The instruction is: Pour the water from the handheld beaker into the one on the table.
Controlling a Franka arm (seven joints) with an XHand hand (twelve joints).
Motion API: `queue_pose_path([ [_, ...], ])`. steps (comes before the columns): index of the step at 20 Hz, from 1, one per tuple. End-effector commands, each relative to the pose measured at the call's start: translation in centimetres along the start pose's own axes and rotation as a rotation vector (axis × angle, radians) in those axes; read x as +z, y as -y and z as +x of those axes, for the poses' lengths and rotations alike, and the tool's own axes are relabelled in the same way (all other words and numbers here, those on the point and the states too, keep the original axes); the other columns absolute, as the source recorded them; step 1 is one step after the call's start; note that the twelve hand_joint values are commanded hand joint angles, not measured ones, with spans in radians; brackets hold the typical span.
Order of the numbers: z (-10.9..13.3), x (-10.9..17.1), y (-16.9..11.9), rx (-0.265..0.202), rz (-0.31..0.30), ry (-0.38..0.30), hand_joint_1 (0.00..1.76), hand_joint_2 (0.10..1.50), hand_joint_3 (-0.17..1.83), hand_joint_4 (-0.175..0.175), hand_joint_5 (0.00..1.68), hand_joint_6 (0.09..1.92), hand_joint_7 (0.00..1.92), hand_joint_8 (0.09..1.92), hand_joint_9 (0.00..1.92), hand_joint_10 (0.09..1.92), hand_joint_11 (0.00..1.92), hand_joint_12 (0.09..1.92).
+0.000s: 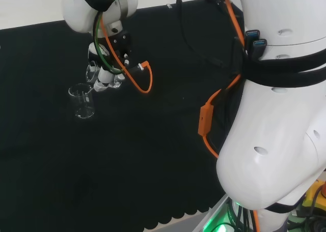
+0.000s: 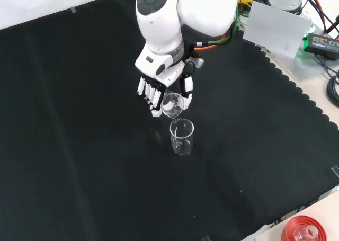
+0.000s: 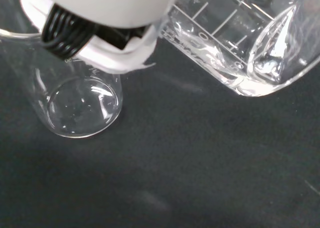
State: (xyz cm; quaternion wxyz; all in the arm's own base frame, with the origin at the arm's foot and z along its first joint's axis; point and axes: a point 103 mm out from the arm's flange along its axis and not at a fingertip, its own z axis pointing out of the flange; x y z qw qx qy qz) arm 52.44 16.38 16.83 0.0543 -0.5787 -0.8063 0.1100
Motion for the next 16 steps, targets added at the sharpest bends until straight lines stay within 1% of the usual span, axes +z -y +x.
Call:
queue_pose_path([
  [1,0.3,-0.1,-0.1,-0.003,0.029,0.045,1.18,0.65,0.60,0.037,1.40,0.41,1.44,0.15,1.23,0.31,0.78,1.14],
  [5,0.4,-0.4,-0.1,-0.004,0.042,0.068,1.18,0.65,0.60,0.031,1.40,0.41,1.44,0.14,1.24,0.29,0.80,1.12],
  [16,1.4,-0.6,0.2,-0.017,0.055,0.112,1.18,0.65,0.60,0.030,1.40,0.41,1.45,0.14,1.25,0.29,0.80,1.12],
])
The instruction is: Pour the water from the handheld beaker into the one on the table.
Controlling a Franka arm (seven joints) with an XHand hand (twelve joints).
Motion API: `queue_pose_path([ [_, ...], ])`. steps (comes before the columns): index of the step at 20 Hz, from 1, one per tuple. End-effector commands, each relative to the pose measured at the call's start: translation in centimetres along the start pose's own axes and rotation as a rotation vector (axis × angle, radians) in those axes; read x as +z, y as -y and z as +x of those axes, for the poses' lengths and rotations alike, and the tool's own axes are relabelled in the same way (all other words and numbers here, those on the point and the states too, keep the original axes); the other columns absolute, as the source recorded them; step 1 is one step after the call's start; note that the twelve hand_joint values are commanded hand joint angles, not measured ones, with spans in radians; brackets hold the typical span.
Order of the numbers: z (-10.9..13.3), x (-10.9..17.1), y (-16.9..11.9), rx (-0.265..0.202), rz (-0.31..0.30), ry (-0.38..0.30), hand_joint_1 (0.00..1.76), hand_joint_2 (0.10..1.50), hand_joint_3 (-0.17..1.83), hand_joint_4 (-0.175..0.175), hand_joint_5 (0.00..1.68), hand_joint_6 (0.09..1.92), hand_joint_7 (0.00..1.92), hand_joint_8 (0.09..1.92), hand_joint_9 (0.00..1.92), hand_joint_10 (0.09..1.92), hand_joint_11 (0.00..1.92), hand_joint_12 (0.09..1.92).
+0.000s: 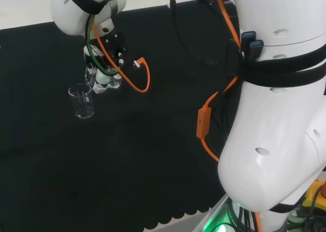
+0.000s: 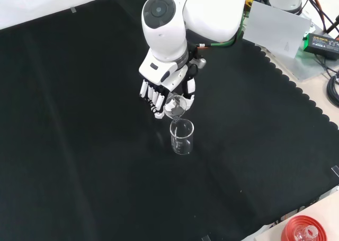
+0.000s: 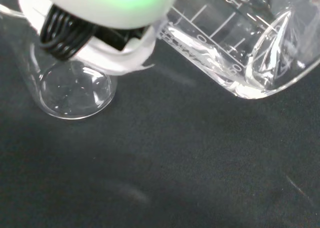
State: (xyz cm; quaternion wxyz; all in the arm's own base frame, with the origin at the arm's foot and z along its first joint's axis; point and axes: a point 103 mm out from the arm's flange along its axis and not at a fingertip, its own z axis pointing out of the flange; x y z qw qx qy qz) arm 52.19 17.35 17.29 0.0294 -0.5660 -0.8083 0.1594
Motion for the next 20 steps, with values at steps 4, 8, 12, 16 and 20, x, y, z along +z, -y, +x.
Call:
queue_pose_path([
  [4,0.93,-0.24,0.28,-0.012,0.008,0.040,1.18,0.65,0.60,0.029,1.40,0.41,1.45,0.14,1.25,0.29,0.81,1.12],
  [8,1.31,-0.33,0.34,-0.014,0.020,0.075,1.18,0.65,0.60,0.030,1.40,0.41,1.45,0.14,1.25,0.29,0.81,1.12],
  [12,1.42,-0.39,0.34,-0.013,0.030,0.100,1.18,0.65,0.60,0.030,1.40,0.41,1.45,0.14,1.25,0.29,0.81,1.12],
  [16,1.35,-0.42,0.40,-0.009,0.034,0.110,1.18,0.65,0.60,0.030,1.40,0.41,1.45,0.14,1.25,0.28,0.81,1.11],
  [20,1.30,-0.65,0.39,-0.006,0.037,0.122,1.18,0.65,0.60,0.032,1.40,0.41,1.45,0.14,1.25,0.28,0.81,1.11],
])
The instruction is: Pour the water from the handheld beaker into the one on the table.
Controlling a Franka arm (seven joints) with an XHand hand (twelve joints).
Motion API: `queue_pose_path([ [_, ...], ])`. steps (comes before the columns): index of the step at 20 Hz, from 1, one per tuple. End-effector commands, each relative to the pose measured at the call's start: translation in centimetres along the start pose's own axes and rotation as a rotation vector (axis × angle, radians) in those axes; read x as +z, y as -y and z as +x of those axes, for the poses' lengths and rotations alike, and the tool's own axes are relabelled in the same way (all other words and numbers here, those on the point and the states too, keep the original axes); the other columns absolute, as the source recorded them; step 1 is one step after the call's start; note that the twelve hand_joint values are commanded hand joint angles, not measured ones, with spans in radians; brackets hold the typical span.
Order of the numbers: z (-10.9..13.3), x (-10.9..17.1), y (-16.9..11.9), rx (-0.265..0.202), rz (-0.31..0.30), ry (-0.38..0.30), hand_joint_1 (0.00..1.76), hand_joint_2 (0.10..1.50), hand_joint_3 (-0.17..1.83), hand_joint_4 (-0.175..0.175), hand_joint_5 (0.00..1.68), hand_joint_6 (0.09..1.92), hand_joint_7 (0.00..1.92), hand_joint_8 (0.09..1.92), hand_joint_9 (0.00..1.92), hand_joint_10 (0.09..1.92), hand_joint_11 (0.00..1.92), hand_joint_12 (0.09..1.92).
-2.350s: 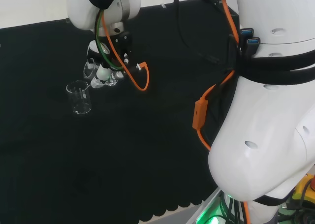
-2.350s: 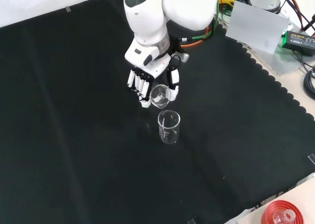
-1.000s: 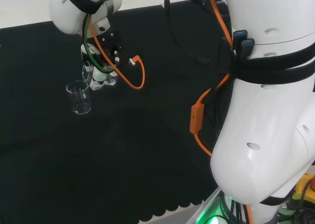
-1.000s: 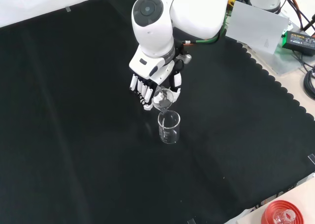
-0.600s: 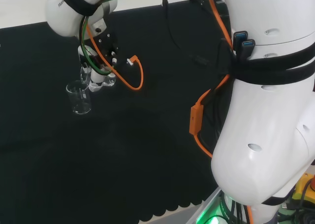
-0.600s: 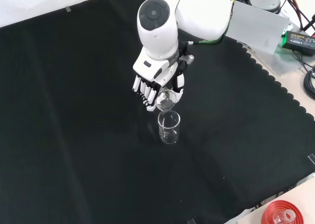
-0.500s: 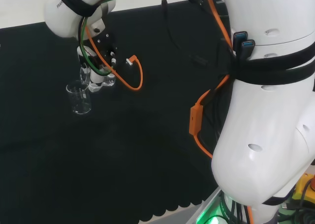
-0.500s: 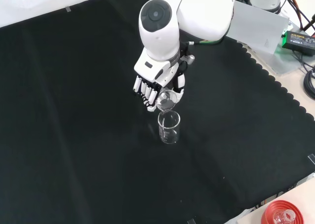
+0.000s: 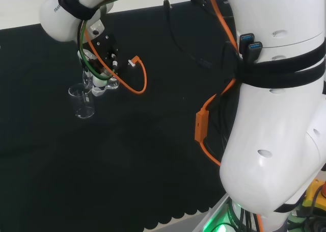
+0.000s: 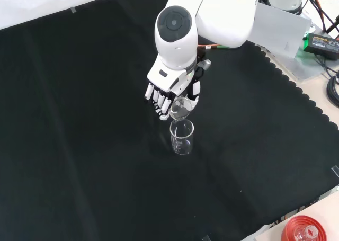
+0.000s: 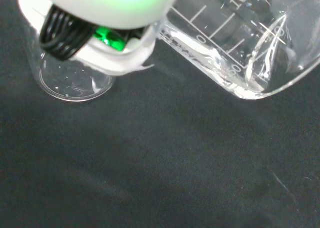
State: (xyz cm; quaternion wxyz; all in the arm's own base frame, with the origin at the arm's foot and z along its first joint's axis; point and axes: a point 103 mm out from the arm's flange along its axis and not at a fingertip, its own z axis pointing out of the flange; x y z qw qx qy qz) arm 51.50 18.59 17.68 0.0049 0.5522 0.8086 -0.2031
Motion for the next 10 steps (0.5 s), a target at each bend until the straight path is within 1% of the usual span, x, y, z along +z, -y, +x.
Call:
queue_pose_path([
  [1,-0.06,-0.33,0.03,0.003,0.005,0.017,1.18,0.65,0.60,0.032,1.40,0.41,1.45,0.14,1.25,0.28,0.81,1.11],
  [10,0.41,-1.20,0.07,0.001,0.005,0.043,1.18,0.65,0.60,0.035,1.40,0.41,1.45,0.13,1.25,0.28,0.81,1.11],
])
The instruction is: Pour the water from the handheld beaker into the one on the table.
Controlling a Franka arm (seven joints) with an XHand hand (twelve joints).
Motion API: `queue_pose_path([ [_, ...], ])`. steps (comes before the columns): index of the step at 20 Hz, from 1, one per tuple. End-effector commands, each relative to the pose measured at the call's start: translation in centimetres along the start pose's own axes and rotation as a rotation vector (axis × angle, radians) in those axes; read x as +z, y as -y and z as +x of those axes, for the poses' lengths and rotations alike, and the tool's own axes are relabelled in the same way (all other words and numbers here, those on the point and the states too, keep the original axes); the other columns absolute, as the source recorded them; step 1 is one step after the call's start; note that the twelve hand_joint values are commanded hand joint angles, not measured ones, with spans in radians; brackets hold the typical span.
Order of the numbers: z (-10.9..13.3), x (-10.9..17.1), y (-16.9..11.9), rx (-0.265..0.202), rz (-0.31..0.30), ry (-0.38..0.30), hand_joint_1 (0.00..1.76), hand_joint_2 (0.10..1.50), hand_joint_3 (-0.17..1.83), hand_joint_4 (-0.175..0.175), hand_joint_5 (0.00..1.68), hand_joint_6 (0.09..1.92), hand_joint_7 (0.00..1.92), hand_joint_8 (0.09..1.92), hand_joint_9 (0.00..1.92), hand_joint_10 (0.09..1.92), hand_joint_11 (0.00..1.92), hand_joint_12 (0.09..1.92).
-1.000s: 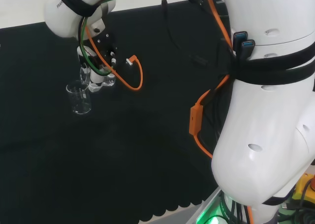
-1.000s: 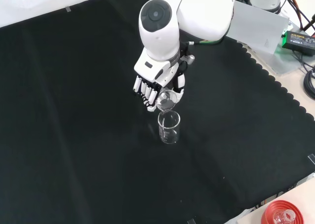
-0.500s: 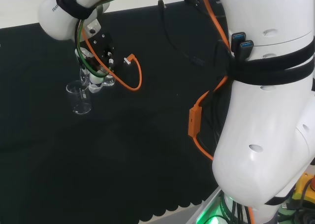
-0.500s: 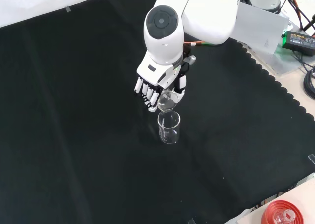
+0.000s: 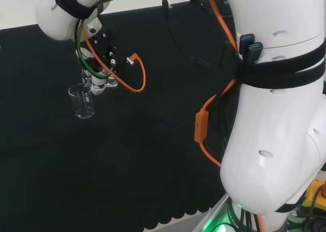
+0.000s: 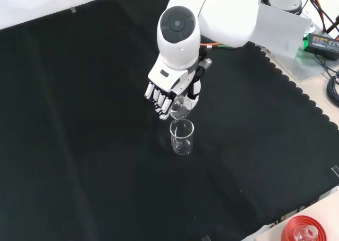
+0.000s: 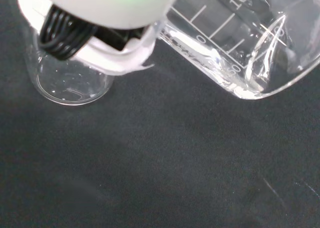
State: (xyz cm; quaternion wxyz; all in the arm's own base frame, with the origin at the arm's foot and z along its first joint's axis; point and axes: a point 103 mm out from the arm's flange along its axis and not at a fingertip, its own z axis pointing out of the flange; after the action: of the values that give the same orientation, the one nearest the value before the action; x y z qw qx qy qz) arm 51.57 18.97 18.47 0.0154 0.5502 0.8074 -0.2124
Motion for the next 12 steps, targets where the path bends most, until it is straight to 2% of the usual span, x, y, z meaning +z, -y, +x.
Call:
queue_pose_path([
  [1,0.4,-0.4,0.0,-0.002,0.001,0.019,1.18,0.65,0.60,0.036,1.40,0.41,1.45,0.13,1.25,0.28,0.81,1.11],
  [12,0.5,-1.5,0.0,0.004,0.022,0.047,1.18,0.65,0.60,0.040,1.40,0.41,1.45,0.13,1.26,0.28,0.82,1.11],
])
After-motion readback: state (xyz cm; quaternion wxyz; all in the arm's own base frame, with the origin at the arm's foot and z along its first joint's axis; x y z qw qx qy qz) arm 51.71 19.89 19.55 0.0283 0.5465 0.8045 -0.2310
